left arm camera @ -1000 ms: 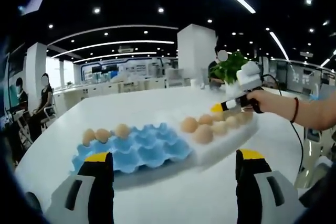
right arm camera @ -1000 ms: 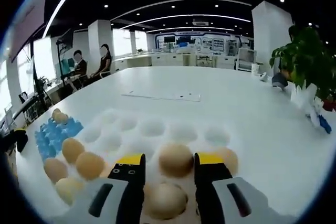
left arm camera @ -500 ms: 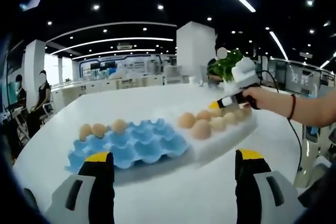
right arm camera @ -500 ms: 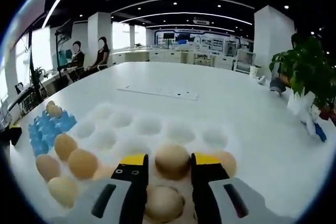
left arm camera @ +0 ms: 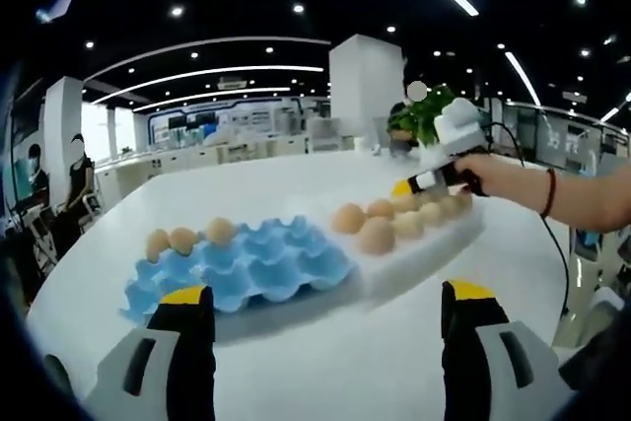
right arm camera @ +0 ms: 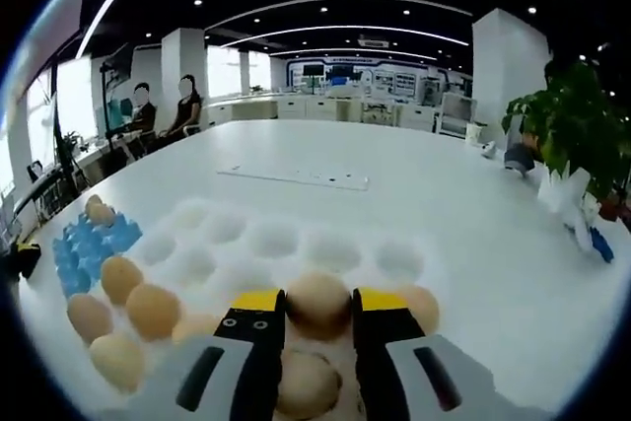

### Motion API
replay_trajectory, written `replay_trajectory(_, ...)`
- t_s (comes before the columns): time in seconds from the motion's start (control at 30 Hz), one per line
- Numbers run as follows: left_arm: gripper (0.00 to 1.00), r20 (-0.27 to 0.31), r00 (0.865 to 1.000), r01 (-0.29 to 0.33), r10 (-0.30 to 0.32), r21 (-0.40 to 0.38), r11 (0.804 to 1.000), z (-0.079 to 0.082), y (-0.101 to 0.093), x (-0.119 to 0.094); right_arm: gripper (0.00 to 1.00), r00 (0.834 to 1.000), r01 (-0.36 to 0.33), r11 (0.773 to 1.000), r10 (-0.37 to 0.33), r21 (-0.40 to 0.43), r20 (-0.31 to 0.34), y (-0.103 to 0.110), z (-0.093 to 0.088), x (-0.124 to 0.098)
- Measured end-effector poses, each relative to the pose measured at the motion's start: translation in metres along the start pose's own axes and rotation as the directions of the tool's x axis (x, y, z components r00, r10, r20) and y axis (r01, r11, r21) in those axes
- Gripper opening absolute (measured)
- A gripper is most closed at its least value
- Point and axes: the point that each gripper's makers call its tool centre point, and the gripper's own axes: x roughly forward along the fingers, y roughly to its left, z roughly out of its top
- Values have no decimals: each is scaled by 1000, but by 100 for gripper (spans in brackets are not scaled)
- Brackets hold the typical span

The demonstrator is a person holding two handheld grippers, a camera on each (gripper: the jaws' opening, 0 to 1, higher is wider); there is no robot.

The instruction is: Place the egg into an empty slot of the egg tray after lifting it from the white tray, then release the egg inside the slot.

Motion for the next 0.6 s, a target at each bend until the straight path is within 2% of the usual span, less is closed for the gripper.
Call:
replay_trajectory(0.07,97,0,1000,1,-1,1,1000,0,0,0,28,1000,3,1000,-3,22,-7,-1,0,2)
replay_trajectory(0.2,97,-4,1000,2,-2,4,1000,-1,-1,0,28,1000,11,1000,-11,3,1,1,1,-1)
replay_trajectory(0.33,96,-6,1000,-1,1,3,1000,-1,0,-1,27,1000,0,999,-2,51,21,-1,2,-3)
replay_trajectory(0.6,96,-9,1000,-9,9,0,1000,-3,1,-4,27,997,-12,997,6,71,77,-5,12,-8)
